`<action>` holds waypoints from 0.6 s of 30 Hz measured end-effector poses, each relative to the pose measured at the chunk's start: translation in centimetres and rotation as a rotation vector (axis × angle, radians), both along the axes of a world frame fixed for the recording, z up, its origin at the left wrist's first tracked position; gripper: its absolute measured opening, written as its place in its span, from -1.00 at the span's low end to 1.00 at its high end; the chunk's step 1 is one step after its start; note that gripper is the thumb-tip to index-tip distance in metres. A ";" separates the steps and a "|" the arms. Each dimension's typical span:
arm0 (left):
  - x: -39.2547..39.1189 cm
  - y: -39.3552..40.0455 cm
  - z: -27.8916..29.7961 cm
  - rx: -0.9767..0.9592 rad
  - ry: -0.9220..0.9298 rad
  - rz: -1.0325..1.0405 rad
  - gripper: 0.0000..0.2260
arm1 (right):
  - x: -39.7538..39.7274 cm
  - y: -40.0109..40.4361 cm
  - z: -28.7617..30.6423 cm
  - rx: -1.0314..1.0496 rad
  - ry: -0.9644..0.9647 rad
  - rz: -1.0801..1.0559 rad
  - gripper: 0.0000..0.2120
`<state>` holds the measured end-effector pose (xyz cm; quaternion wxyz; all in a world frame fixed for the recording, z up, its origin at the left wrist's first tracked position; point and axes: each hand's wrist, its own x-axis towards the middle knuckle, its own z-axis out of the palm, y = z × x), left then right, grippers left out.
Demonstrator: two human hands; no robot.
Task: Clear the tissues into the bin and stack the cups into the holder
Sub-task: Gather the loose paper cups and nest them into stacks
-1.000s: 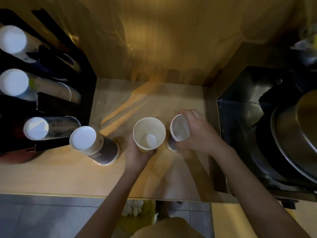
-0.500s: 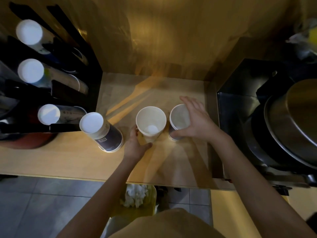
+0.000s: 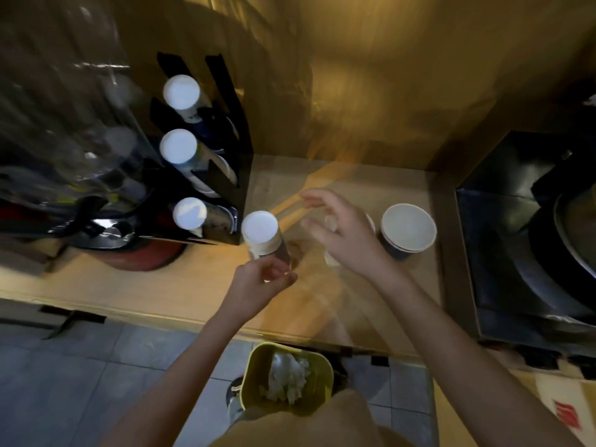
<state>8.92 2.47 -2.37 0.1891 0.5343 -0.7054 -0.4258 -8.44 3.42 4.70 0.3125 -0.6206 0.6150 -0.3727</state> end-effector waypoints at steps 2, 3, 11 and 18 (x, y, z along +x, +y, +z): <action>2.4 -0.4 -1.3 0.055 -0.040 0.057 -0.93 | 2.4 -0.6 -1.1 0.094 -0.014 0.061 -0.41; 3.3 -0.6 -2.0 0.071 -0.062 0.086 -0.92 | 3.4 -0.8 -1.7 0.130 -0.002 0.085 -0.30; 3.8 -2.0 -5.2 0.517 0.112 0.168 -0.41 | 7.6 -1.9 -5.3 0.192 0.159 0.030 -0.36; 2.8 -1.8 -5.2 0.871 0.492 0.382 -0.72 | 6.6 -1.2 -5.1 0.200 0.148 -0.090 -0.35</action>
